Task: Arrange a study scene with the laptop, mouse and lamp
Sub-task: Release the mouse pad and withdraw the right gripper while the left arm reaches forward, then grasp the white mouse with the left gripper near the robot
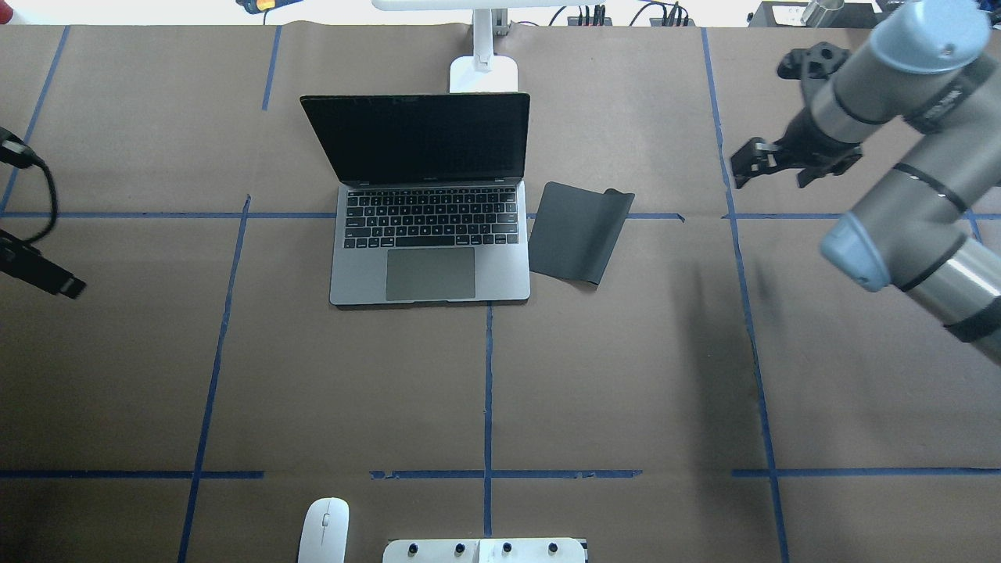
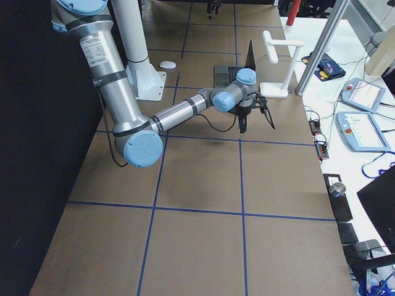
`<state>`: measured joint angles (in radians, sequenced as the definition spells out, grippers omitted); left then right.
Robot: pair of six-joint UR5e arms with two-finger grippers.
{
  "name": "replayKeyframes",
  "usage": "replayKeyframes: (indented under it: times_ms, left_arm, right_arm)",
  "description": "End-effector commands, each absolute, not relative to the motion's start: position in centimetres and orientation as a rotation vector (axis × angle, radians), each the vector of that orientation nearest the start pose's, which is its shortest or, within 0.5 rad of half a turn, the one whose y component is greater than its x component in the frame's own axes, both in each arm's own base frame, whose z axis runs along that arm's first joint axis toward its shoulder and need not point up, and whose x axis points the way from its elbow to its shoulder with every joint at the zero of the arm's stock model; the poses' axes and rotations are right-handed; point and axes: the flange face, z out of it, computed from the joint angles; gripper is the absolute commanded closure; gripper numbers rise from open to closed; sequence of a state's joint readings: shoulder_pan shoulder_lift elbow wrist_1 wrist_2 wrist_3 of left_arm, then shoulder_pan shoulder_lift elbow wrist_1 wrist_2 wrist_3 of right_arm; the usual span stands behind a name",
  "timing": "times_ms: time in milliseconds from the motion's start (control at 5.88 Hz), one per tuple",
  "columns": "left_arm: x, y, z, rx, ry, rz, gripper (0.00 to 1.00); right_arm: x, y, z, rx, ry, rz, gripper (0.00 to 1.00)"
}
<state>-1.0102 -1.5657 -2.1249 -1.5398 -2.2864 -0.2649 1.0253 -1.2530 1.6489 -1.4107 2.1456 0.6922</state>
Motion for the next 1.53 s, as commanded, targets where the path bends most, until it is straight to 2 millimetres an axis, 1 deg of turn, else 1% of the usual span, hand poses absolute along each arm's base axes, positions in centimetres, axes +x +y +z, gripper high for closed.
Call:
replayKeyframes:
  times_ms: [0, 170, 340, 511, 681, 851, 1021, 1191, 1362]
  left_arm:
    - [22.6, -39.4, 36.6, 0.158, 0.846, 0.417, 0.0]
    - [25.5, -36.9, 35.1, 0.153, 0.823, 0.392, 0.0]
    - [28.6, -33.7, 33.3, 0.166, 0.799, 0.352, 0.0]
    - [32.2, -30.5, 32.4, 0.178, 0.811, 0.294, 0.0]
    - [35.6, -26.8, 31.5, 0.168, 0.87, 0.223, 0.0]
    - [39.7, -22.0, 31.8, 0.189, 0.842, 0.184, 0.0]
    - [43.2, -16.3, 31.9, 0.164, 0.839, 0.187, 0.0]
    - [45.0, -12.6, 32.4, 0.143, 0.831, 0.186, 0.0]
    - [47.2, -11.8, 32.6, 0.147, 0.824, 0.191, 0.0]
  right_arm:
    - [-16.1, -55.6, 50.4, 0.154, -0.71, -0.135, 0.0]
    - [-9.0, -52.1, 55.4, 0.176, -0.662, -0.213, 0.0]
    - [-4.1, -48.7, 58.8, 0.179, -0.633, -0.247, 0.0]
    - [-0.3, -45.5, 61.4, 0.173, -0.622, -0.279, 0.0]
    - [4.1, -42.2, 63.7, 0.115, -0.676, -0.24, 0.0]
    - [5.2, -40.7, 64.8, 0.096, -0.684, -0.212, 0.0]
    - [5.2, -41.0, 64.6, 0.1, -0.684, -0.211, 0.0]
    - [5.1, -41.0, 64.5, 0.101, -0.698, -0.211, 0.0]
    - [5.1, -41.1, 64.4, 0.104, -0.699, -0.212, 0.0]
